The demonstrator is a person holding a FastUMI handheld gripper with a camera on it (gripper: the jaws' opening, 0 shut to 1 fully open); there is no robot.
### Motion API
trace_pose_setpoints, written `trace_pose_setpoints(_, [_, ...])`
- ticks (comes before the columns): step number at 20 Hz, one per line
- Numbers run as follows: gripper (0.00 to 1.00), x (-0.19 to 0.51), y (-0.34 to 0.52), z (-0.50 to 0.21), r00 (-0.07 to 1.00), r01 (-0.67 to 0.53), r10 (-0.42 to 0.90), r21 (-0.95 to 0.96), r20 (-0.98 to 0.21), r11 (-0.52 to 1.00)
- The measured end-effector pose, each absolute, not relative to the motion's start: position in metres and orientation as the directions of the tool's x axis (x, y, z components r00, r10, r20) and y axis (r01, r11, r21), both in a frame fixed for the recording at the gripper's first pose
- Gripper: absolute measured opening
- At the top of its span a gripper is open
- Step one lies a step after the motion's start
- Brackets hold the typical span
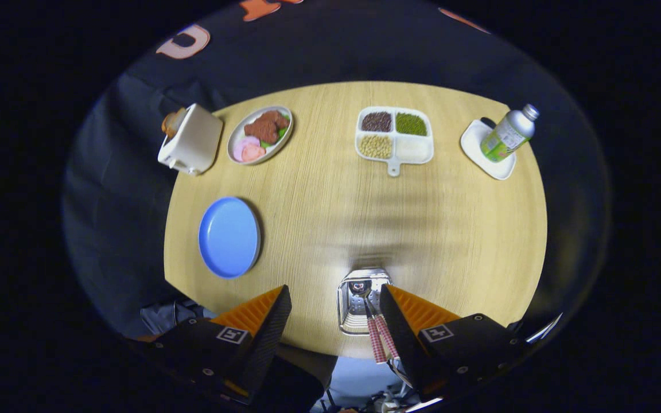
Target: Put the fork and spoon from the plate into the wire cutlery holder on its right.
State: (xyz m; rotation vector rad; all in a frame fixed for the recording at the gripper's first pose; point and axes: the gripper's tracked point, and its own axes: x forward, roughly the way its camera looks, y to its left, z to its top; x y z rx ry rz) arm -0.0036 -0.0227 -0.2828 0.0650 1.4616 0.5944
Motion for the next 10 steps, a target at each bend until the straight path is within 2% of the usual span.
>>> trace_pose_setpoints(5, [0.99,0.035,-0.021,-0.237,0.358,-0.336,0.447,0.334,-0.82,0.881])
trace_pose_setpoints(8, [0.99,0.06,-0.026,-0.202,0.577,-0.292,0.408,0.288,-0.707,0.912])
trace_pose_setpoints(10, [0.99,0.072,-0.031,-0.176,0.687,-0.259,0.384,0.286,-0.617,0.923])
